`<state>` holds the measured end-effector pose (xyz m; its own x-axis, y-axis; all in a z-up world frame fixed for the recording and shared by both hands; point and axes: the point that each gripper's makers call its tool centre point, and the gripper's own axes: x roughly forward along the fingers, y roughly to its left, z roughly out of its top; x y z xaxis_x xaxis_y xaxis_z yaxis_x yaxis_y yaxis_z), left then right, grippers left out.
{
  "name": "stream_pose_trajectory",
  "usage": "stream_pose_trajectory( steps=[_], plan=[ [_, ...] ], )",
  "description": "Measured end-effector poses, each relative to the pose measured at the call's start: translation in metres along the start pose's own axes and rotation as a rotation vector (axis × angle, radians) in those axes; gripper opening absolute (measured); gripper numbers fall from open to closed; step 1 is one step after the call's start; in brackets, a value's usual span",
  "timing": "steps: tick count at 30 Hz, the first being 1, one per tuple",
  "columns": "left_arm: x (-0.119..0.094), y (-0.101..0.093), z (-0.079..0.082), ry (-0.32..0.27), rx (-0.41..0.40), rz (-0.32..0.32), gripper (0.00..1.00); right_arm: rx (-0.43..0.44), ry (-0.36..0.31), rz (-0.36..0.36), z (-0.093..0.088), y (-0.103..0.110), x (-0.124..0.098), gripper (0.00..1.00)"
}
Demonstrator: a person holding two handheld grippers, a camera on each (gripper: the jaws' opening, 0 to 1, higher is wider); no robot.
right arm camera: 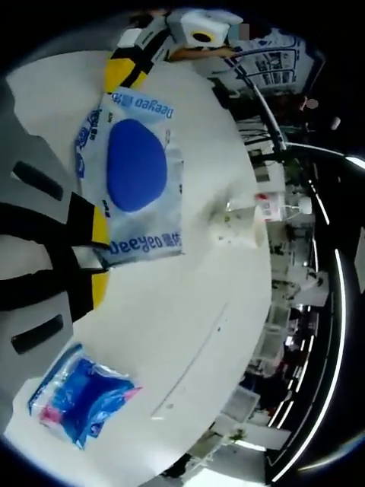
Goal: Arrange the tabletop items into an orderly group along one side of the table until the central work area is clear of visible clutter.
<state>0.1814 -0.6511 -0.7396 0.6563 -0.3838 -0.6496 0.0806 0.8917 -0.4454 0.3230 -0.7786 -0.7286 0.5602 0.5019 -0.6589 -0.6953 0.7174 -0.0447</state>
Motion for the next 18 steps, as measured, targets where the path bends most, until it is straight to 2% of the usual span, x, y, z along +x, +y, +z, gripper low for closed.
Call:
stream_pose_trajectory(
  steps=[3,6,9,13,18],
  plan=[
    [-0.001,-0.001,0.002,-0.001,0.001,-0.012,0.09,0.001,-0.005,0.008,0.002,0.002,-0.004,0.01],
    [-0.003,-0.003,0.005,-0.011,0.011,-0.032,0.07,0.003,-0.019,0.021,0.005,0.005,-0.006,0.00],
    [-0.004,-0.002,0.009,-0.019,0.007,-0.045,0.06,-0.027,0.000,0.021,0.002,0.008,-0.008,0.00],
    [-0.007,0.000,0.019,-0.045,-0.007,-0.060,0.03,-0.030,-0.006,0.020,0.004,0.011,-0.017,0.00],
    [-0.009,0.007,0.041,-0.093,0.011,-0.080,0.01,-0.026,-0.017,0.009,0.007,0.009,-0.030,0.00]
  ],
)
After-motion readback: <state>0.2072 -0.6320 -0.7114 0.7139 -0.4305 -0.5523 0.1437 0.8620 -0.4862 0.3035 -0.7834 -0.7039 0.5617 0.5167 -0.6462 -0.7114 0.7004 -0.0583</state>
